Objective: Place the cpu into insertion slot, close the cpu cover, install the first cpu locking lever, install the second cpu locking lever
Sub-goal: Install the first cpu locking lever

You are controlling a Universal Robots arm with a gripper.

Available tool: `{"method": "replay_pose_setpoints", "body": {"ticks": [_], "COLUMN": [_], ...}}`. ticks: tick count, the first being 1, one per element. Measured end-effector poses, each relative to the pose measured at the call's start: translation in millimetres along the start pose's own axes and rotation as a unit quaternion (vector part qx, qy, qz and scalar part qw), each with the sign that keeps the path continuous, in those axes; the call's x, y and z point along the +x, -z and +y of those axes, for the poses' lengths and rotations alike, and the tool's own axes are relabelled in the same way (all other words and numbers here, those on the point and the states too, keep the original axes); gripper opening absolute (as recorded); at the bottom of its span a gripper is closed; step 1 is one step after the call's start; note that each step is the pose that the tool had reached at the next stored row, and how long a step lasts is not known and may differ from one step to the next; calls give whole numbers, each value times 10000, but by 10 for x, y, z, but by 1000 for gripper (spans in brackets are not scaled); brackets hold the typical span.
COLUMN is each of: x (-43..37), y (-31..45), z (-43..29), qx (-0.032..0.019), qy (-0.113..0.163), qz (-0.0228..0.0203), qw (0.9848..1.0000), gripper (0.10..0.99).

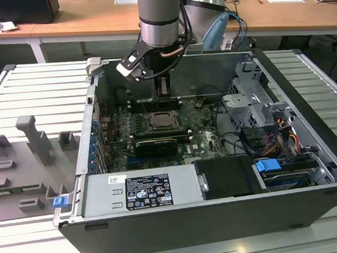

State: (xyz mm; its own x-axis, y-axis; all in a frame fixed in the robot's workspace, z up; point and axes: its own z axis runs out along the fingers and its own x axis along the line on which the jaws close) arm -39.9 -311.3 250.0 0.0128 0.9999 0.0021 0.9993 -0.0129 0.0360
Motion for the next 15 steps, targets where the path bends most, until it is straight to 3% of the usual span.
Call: {"method": "replay_pose_setpoints", "body": {"ticks": [15], "x": [0], "y": [38], "z": [1], "qx": [0], "qy": [0], "qz": [0], "qw": [10000], "gripper": [106]}}
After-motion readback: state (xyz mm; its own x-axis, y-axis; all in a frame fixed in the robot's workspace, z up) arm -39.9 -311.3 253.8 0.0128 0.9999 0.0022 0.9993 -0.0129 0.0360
